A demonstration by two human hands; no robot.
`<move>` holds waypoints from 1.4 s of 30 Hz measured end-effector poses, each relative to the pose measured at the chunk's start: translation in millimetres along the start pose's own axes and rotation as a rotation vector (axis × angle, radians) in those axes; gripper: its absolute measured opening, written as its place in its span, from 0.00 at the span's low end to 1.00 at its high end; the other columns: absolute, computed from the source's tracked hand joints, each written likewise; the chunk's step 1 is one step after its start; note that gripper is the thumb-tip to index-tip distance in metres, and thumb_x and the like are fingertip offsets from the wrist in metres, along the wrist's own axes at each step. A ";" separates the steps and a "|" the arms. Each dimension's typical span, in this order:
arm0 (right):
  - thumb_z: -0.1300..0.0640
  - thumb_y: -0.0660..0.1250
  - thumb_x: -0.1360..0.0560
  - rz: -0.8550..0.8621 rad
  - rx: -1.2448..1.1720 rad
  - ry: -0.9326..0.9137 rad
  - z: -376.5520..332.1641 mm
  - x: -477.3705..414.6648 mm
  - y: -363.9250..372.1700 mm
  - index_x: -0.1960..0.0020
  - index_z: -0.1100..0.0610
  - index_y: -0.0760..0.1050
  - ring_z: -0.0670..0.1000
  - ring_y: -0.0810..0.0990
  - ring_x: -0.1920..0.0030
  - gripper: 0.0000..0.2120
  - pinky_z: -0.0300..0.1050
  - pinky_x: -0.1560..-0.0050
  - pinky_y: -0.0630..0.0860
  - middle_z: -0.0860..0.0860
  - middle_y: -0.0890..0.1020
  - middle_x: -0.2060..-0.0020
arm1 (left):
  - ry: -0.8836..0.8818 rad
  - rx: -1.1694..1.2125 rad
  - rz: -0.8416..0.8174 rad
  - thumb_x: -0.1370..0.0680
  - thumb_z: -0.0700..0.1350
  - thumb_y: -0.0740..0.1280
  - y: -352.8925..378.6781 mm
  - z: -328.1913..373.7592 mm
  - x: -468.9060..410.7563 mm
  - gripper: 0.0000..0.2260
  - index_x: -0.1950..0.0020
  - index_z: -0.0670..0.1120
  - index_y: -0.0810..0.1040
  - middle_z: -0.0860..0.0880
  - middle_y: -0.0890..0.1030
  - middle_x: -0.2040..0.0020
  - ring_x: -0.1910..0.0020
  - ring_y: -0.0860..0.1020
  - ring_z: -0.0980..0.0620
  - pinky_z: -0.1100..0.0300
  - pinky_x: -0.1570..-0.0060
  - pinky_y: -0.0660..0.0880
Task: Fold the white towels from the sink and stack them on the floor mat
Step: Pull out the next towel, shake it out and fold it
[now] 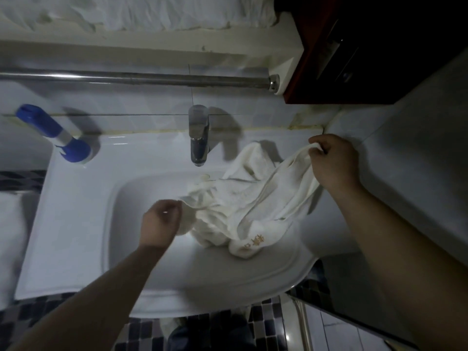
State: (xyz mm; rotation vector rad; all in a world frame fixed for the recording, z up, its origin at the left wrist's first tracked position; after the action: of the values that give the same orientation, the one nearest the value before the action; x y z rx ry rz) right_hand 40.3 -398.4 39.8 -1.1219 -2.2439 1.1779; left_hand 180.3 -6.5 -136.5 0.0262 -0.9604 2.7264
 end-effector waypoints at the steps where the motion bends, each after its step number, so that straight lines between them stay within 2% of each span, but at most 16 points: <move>1: 0.63 0.63 0.24 0.019 0.005 0.001 1.7 -1.7 -2.1 0.40 0.56 0.81 0.55 0.80 0.41 0.15 0.38 0.43 0.70 0.54 0.84 0.43 | -0.079 0.008 0.054 0.23 0.51 0.70 -8.3 -6.2 -7.0 0.11 0.48 0.45 0.84 0.45 0.85 0.51 0.52 0.83 0.43 0.55 0.50 0.77; 2: 0.63 0.63 0.24 0.033 0.009 0.001 3.5 -2.7 -3.7 0.40 0.56 0.81 0.55 0.80 0.41 0.15 0.39 0.43 0.70 0.54 0.84 0.43 | -0.125 -0.029 0.062 0.24 0.50 0.71 -11.2 -11.7 -13.6 0.14 0.43 0.44 0.83 0.42 0.83 0.46 0.48 0.82 0.41 0.52 0.45 0.76; 5: 0.63 0.64 0.24 0.039 0.020 0.005 7.2 -3.9 -2.7 0.40 0.57 0.81 0.56 0.81 0.41 0.15 0.41 0.41 0.71 0.55 0.84 0.43 | -0.181 -0.251 -0.088 0.28 0.48 0.75 0.2 -26.3 -22.4 0.28 0.29 0.44 0.74 0.36 0.74 0.37 0.41 0.76 0.35 0.47 0.37 0.72; 7: 0.63 0.64 0.24 0.032 0.023 0.008 7.3 -4.0 0.6 0.40 0.56 0.81 0.56 0.81 0.41 0.14 0.41 0.42 0.71 0.55 0.84 0.43 | -0.127 -0.441 -0.194 0.27 0.50 0.74 13.8 -31.6 -17.4 0.28 0.28 0.50 0.73 0.37 0.69 0.32 0.37 0.72 0.34 0.45 0.36 0.71; 10: 0.63 0.64 0.24 0.034 0.027 0.005 7.1 -5.2 1.9 0.40 0.56 0.81 0.56 0.81 0.41 0.14 0.39 0.43 0.70 0.55 0.84 0.43 | -0.089 -0.722 -0.414 0.23 0.49 0.65 38.4 -44.4 0.0 0.24 0.27 0.62 0.69 0.44 0.58 0.24 0.29 0.62 0.39 0.44 0.34 0.69; 12: 0.63 0.64 0.24 0.030 0.035 -0.005 6.4 -6.7 3.2 0.40 0.56 0.81 0.56 0.81 0.42 0.14 0.38 0.43 0.70 0.54 0.84 0.43 | -0.105 -0.773 -0.541 0.22 0.49 0.62 48.0 -51.8 8.4 0.26 0.26 0.65 0.64 0.45 0.60 0.25 0.30 0.66 0.41 0.46 0.34 0.70; 15: 0.63 0.64 0.24 0.026 0.050 -0.021 5.3 -8.3 4.6 0.40 0.57 0.81 0.55 0.81 0.42 0.14 0.37 0.45 0.69 0.55 0.84 0.43 | -0.051 -0.739 -0.653 0.23 0.51 0.58 56.4 -50.3 11.4 0.18 0.34 0.63 0.71 0.47 0.77 0.35 0.39 0.78 0.43 0.52 0.41 0.76; 19: 0.63 0.65 0.24 0.017 0.047 -0.007 8.2 -9.7 6.7 0.40 0.56 0.81 0.55 0.81 0.42 0.14 0.37 0.45 0.69 0.54 0.84 0.44 | 0.007 -0.884 -0.613 0.20 0.53 0.59 52.8 -49.5 6.9 0.14 0.36 0.58 0.76 0.47 0.82 0.41 0.42 0.81 0.44 0.55 0.45 0.76; 24: 0.63 0.64 0.24 0.046 0.043 -0.023 3.7 -15.6 -2.3 0.41 0.57 0.81 0.56 0.81 0.42 0.14 0.37 0.46 0.68 0.55 0.84 0.44 | 0.159 -1.016 -0.539 0.18 0.56 0.54 42.9 -42.3 -0.6 0.15 0.34 0.57 0.73 0.47 0.81 0.43 0.46 0.81 0.45 0.55 0.49 0.76; 28: 0.62 0.64 0.24 0.071 0.067 -0.025 5.2 -23.2 -9.9 0.41 0.56 0.81 0.56 0.81 0.41 0.14 0.40 0.42 0.71 0.55 0.84 0.43 | 0.241 -1.065 -0.589 0.22 0.63 0.53 27.1 -47.9 4.0 0.21 0.35 0.55 0.73 0.48 0.81 0.42 0.45 0.81 0.45 0.55 0.49 0.76; 30: 0.62 0.64 0.24 0.078 0.077 -0.019 9.2 -27.1 -11.4 0.41 0.56 0.82 0.56 0.81 0.41 0.14 0.40 0.42 0.71 0.54 0.84 0.43 | 0.224 -1.099 -0.609 0.26 0.66 0.59 17.9 -56.8 6.2 0.25 0.33 0.57 0.69 0.51 0.78 0.40 0.43 0.80 0.48 0.56 0.48 0.75; 32: 0.62 0.64 0.24 0.076 0.105 -0.017 12.6 -29.5 -12.3 0.42 0.56 0.82 0.56 0.81 0.41 0.14 0.41 0.42 0.71 0.54 0.84 0.43 | 0.196 -1.099 -0.628 0.28 0.64 0.67 13.7 -63.4 9.6 0.25 0.33 0.59 0.69 0.52 0.74 0.40 0.41 0.77 0.49 0.55 0.49 0.75; 34: 0.61 0.64 0.24 0.067 0.141 -0.027 14.9 -28.9 -11.9 0.42 0.56 0.82 0.57 0.81 0.41 0.14 0.44 0.40 0.73 0.55 0.84 0.43 | 0.211 -1.007 -0.595 0.27 0.62 0.67 12.2 -60.2 10.3 0.21 0.36 0.58 0.72 0.50 0.73 0.42 0.42 0.76 0.48 0.53 0.51 0.76; 36: 0.62 0.64 0.24 0.058 0.163 -0.039 15.0 -26.4 -10.4 0.42 0.57 0.82 0.59 0.81 0.42 0.14 0.46 0.41 0.74 0.56 0.84 0.43 | 0.290 -0.883 -0.579 0.26 0.63 0.65 14.1 -53.8 16.4 0.21 0.36 0.58 0.74 0.49 0.74 0.45 0.44 0.77 0.47 0.52 0.52 0.78; 39: 0.63 0.64 0.24 0.051 0.141 -0.035 10.0 -22.5 -5.9 0.41 0.57 0.81 0.58 0.80 0.41 0.13 0.44 0.41 0.73 0.56 0.84 0.43 | 0.509 -0.829 -0.503 0.25 0.65 0.58 15.7 -38.7 30.3 0.19 0.41 0.59 0.78 0.49 0.75 0.52 0.55 0.79 0.47 0.55 0.66 0.78; 42: 0.64 0.64 0.25 0.049 0.112 -0.046 2.2 -18.9 0.0 0.42 0.58 0.81 0.58 0.81 0.42 0.14 0.43 0.41 0.72 0.57 0.84 0.44 | 0.510 -0.846 -0.419 0.28 0.57 0.59 12.7 -36.5 29.2 0.18 0.47 0.51 0.82 0.47 0.74 0.51 0.58 0.78 0.44 0.54 0.72 0.77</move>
State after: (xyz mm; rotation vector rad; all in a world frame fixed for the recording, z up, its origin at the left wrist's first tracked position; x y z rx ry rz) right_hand 50.6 -414.4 39.3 -1.1230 -2.1655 1.3440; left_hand 151.4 13.2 -169.9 -0.5220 -1.6056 1.6575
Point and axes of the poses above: each hand's wrist, its own x-axis away from the middle knuckle, its own y-axis out of the palm, z = x × y, the point moved 9 cm from there along -x, towards the middle knuckle
